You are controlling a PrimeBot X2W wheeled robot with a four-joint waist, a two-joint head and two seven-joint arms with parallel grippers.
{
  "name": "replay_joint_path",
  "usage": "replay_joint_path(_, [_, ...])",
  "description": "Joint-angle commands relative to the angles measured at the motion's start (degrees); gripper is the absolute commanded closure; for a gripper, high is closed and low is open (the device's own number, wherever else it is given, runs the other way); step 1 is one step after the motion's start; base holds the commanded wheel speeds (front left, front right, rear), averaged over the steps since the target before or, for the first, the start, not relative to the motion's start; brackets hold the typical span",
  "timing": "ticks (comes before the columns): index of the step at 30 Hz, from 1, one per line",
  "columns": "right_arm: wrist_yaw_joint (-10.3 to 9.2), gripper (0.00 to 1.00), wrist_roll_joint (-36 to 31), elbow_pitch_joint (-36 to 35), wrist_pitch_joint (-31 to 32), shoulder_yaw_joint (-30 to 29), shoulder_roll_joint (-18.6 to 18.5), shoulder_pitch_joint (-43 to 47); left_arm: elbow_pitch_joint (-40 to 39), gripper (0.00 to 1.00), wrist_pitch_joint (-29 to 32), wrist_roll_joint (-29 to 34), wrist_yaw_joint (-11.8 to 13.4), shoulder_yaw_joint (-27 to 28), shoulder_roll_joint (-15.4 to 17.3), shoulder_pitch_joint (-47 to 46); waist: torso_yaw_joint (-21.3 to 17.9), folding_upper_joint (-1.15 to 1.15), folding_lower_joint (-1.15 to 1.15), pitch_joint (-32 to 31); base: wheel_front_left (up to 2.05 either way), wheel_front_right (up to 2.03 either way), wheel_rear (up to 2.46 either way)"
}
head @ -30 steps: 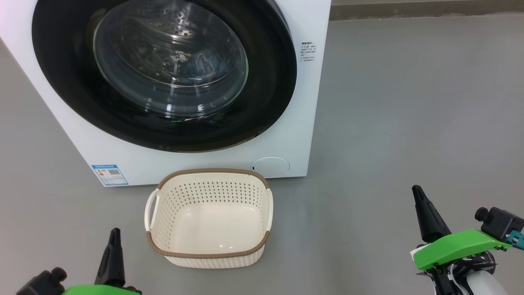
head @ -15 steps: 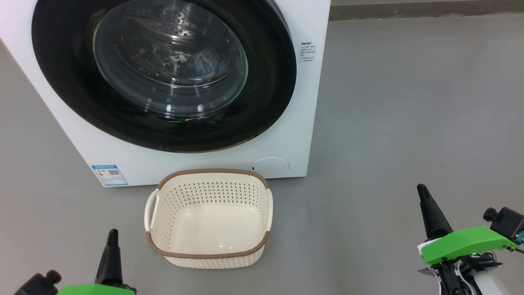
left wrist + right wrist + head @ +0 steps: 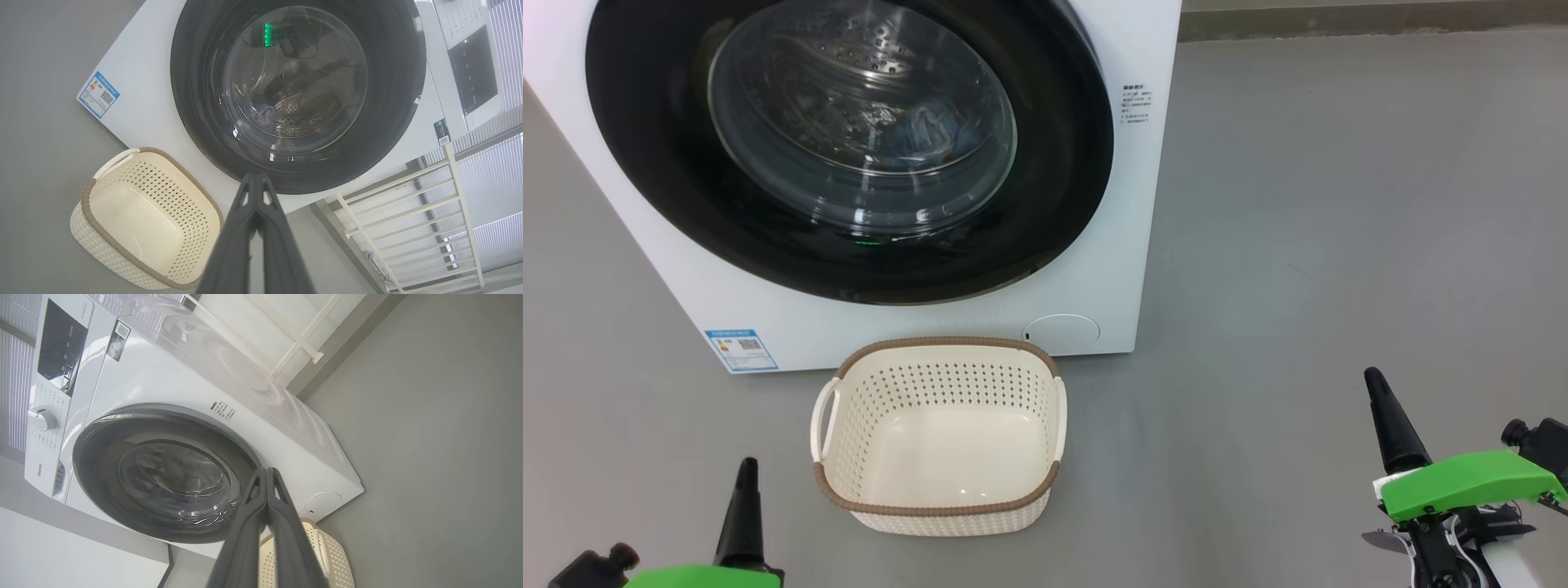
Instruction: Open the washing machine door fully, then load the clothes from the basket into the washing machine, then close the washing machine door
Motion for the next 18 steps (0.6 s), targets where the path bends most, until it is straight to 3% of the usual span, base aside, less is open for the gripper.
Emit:
replay_joint_path(1, [-0.08,1.0,1.3,-1.7,0.2,0.1,-0.3,-0.4,-1.9,1.0,0.3,-1.3,-0.1,1.4,0.6,-1.7,0.0,0.0,0.0,0.0,0.0,0.0,0.0])
replay_joint_path(18, [-0.1,1.0,10.0,-2.4,3.1,-2.3,0.9,0.1,-2.3,1.0,3.2,-9.4,-0.1,3.0,-0.1,-1.8,-0.1,0.0,0.0,-0.1,0.0,0.0,0.0])
